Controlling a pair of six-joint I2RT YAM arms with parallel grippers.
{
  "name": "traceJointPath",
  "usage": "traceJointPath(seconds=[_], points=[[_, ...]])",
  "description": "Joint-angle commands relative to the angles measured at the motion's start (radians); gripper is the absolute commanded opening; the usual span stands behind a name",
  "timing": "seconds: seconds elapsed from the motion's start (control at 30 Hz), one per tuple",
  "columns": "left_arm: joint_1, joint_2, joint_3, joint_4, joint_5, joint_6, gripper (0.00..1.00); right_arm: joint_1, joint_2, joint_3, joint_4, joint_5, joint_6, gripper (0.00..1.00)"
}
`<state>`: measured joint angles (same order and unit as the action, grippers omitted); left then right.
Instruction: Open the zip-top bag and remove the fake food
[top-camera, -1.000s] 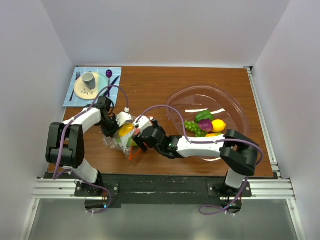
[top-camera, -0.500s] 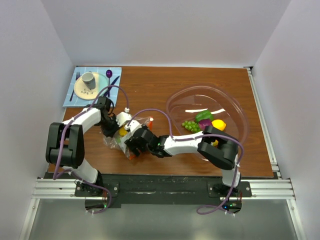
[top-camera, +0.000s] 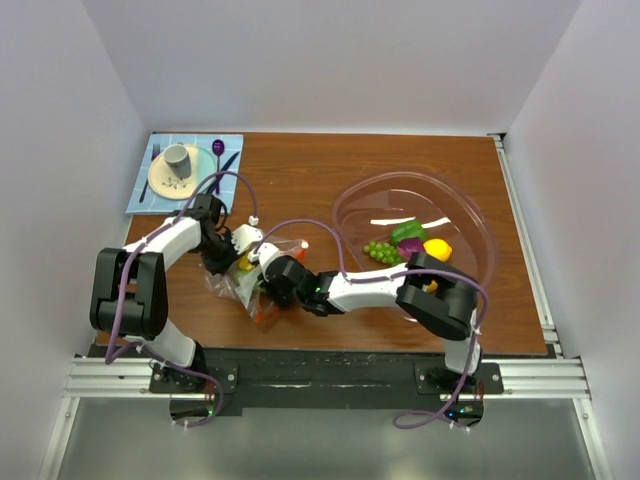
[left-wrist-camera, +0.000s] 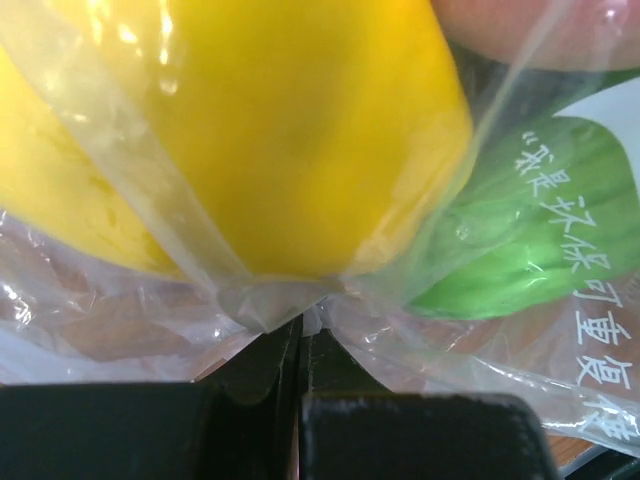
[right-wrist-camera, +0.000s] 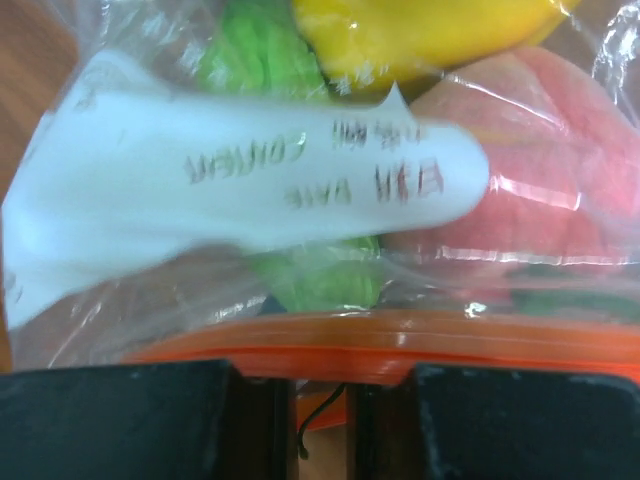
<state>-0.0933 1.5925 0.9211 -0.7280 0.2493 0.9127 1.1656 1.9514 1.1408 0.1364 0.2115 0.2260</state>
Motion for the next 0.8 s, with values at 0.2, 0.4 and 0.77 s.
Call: traceJointPath(seconds=[0.2, 0.4, 0.77], points=[[-0.006, -0.019, -0.013, 0.009, -0.001, 0.023, 0.0, 0.005, -0.354, -0.173, -0.03, 0.077, 0.035, 0.0], [-0.006, 0.003, -0.022, 0.03, -0.019, 0.023, 0.0, 0.003, -0.602, -0.297, -0.159, 0.181, 0.056, 0.0], [-0.006, -0.006, -0.001, 0.01, -0.005, 0.017, 0.0, -0.091, -0.859, -0.322, -0.453, 0.682, 0.105, 0.0]])
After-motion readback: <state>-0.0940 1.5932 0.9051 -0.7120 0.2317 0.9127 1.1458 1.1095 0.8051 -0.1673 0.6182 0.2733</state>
